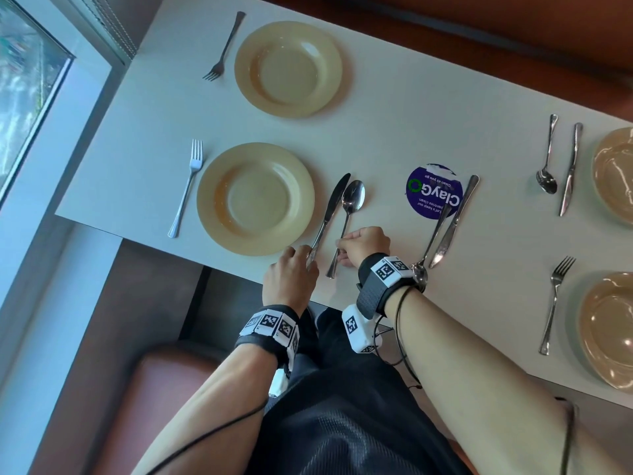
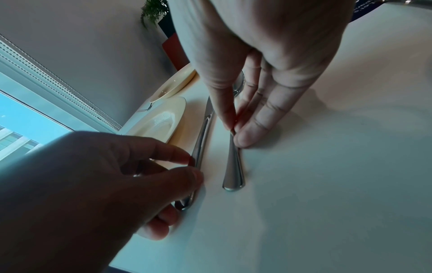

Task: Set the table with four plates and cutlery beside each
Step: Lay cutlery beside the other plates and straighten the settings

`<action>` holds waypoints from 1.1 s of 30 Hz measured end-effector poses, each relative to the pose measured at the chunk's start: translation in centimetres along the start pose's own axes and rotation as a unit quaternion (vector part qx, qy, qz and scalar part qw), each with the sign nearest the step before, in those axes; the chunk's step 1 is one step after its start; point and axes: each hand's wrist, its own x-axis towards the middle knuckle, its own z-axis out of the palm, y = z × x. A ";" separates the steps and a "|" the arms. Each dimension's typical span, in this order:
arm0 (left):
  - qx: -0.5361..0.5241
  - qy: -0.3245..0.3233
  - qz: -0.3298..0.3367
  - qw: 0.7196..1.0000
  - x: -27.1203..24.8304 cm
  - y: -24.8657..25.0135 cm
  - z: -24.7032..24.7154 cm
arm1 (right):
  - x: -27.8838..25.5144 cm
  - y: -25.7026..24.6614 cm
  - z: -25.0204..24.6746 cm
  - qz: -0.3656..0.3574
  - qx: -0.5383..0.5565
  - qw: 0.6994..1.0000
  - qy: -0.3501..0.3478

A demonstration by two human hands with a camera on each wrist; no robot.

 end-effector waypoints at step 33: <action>-0.033 0.085 0.088 0.992 -1.2 -0.1 -1.1 | -1.5 1.7 -5.7 -0.028 0.103 0.994 -0.031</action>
